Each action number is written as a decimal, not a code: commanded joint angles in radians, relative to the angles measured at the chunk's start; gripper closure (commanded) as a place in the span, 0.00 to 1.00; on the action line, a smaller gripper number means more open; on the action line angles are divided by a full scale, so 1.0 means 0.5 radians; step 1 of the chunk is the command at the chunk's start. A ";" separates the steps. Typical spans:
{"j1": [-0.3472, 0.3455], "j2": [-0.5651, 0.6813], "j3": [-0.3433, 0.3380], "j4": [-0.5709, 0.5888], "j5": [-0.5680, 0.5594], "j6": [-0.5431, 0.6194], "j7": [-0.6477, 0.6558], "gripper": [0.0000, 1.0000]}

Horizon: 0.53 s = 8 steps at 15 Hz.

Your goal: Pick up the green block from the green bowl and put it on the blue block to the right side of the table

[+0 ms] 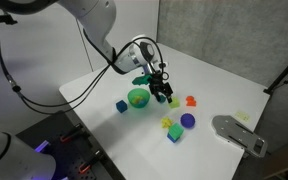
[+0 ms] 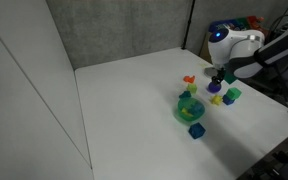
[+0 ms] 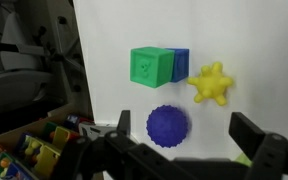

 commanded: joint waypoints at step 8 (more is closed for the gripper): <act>-0.127 -0.328 0.099 -0.073 0.911 -0.306 -0.721 0.00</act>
